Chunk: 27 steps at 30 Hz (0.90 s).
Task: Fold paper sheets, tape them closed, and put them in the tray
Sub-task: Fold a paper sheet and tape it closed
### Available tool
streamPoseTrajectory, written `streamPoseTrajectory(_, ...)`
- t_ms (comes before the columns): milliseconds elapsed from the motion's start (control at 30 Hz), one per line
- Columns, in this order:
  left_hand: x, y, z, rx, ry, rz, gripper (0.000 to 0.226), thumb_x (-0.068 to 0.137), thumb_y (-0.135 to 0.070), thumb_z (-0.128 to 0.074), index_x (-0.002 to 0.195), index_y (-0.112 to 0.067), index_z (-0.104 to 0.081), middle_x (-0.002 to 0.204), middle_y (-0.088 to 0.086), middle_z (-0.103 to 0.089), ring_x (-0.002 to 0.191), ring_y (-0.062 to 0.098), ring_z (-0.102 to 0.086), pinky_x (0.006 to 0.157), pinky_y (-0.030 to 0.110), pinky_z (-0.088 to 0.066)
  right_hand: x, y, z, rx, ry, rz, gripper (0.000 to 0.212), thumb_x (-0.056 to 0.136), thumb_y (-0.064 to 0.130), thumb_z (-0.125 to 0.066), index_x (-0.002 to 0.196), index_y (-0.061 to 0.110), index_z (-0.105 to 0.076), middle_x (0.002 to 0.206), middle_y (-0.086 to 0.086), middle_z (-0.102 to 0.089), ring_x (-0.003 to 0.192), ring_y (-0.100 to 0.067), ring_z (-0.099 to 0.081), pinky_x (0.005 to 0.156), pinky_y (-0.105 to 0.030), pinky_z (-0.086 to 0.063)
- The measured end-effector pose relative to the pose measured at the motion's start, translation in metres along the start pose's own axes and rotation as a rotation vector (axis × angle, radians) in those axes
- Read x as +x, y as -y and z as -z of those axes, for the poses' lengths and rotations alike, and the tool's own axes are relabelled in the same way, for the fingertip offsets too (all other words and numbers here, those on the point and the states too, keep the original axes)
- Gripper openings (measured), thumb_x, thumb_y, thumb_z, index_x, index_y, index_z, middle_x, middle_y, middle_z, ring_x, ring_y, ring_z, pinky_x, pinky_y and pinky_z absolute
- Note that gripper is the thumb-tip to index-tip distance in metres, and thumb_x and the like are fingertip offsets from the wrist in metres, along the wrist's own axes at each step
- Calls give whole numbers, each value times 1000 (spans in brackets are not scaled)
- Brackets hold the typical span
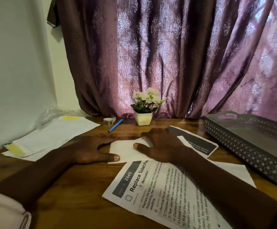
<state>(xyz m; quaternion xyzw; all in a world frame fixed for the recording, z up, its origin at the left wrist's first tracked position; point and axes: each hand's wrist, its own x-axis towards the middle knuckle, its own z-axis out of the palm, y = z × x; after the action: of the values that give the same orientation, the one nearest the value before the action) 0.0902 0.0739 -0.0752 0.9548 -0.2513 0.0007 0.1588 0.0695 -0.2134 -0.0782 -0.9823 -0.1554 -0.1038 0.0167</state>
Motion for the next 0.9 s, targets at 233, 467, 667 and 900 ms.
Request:
streamPoseTrajectory(233, -4, -11, -1, -62, -113, -37, 90, 77, -71, -71, 153, -42, -34, 155, -10, -46, 141, 12, -44, 118, 40, -36, -1, -21, 0, 145, -74, -78, 77, 74, 89, -54, 124, 31, -62, 126, 0, -59, 123, -21, -52, 93, -33, -40)
streamPoseTrajectory(467, -6, -14, 5, -402, -533, -87, 70, 80, -32, -85, 140, -41, -51, 116, -13, -70, 100, 8, -68, 95, 37, -57, -3, -7, 17, -76, -876, 151, 39, 93, 56, -66, 102, 19, -73, 95, -3, -62, 84, -24, -59, 68, -35, -46)
streamPoseTrajectory(667, -15, -8, 22, -316, -707, -215, 16, 82, -11, -82, 88, -25, -74, 84, -11, -73, 80, 8, -68, 70, 23, -51, -4, 17, 19, -268, -1017, 387, 21, 100, 32, -63, 92, 15, -72, 86, -6, -63, 75, -26, -57, 58, -38, -43)
streamPoseTrajectory(900, -12, 15, 20, -98, -254, -35, 39, 80, 3, -63, 74, -32, -79, 91, -14, -75, 90, 6, -67, 84, 23, -51, -3, 25, 0, 1, -337, 396, 20, 94, 41, -66, 108, 31, -74, 102, 9, -69, 95, -12, -63, 76, -34, -52)
